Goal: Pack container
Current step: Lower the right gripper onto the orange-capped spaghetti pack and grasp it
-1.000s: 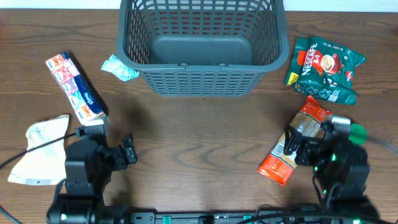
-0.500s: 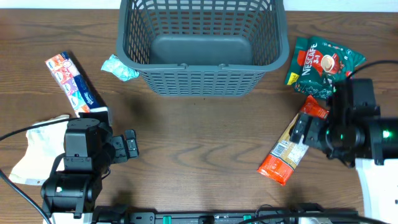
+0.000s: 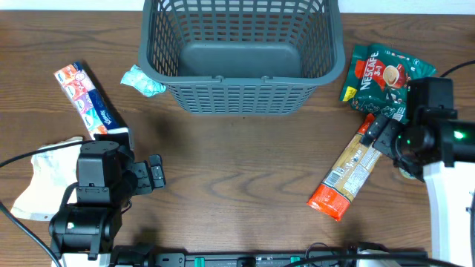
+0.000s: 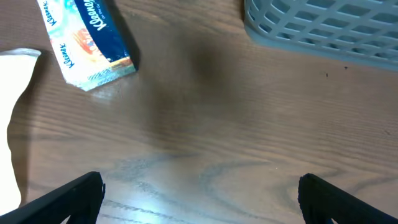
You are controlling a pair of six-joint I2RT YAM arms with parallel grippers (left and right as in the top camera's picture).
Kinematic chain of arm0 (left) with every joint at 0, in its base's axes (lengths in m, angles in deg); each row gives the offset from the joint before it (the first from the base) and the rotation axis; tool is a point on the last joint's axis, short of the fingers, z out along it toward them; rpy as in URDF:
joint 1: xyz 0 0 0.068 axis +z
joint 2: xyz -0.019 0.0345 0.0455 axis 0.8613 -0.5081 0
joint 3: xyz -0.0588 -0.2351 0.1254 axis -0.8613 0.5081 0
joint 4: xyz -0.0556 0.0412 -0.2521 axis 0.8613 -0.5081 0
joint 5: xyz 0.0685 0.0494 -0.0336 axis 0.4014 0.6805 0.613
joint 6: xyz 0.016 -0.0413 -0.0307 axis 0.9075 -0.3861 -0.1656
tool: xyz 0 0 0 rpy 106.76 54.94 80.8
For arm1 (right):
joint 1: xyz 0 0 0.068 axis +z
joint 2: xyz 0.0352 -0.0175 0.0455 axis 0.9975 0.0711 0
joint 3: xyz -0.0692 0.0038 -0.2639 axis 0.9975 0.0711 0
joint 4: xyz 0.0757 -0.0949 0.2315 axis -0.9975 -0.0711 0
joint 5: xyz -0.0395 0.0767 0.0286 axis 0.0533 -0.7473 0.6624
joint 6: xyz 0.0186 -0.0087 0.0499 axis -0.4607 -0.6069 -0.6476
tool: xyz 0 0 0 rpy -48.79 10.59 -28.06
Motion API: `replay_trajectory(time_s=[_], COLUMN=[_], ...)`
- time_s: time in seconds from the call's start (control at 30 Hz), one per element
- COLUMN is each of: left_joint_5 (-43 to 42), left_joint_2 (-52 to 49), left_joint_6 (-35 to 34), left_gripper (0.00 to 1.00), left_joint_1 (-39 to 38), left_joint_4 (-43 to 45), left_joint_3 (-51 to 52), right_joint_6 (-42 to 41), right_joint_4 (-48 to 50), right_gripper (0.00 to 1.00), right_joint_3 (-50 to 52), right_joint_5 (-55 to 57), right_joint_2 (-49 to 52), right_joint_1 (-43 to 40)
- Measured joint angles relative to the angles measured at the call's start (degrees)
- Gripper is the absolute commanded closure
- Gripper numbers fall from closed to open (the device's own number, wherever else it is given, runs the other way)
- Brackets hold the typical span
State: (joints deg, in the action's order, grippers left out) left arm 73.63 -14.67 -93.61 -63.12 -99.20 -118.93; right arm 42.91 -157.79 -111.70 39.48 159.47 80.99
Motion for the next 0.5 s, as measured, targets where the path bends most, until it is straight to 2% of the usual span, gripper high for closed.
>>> replay_trajectory(time_s=[0.27,0.5], left_joint_5=[0.02,0.15], left_joint_2=[0.0,0.0], left_joint_6=[-0.02,-0.02], left_gripper=[0.01,0.02], left_joint_1=[0.0,0.0], left_joint_4=[0.17,0.15], left_joint_3=[-0.04,-0.09], right_joint_6=[-0.24,-0.26], right_joint_4=[17.33,27.34], right_gripper=[0.01,0.01], right_joint_3=[15.5,22.64], right_joint_5=[-0.09,-0.37], right_joint_2=[5.75,11.58], right_joint_1=[-0.79,-0.79])
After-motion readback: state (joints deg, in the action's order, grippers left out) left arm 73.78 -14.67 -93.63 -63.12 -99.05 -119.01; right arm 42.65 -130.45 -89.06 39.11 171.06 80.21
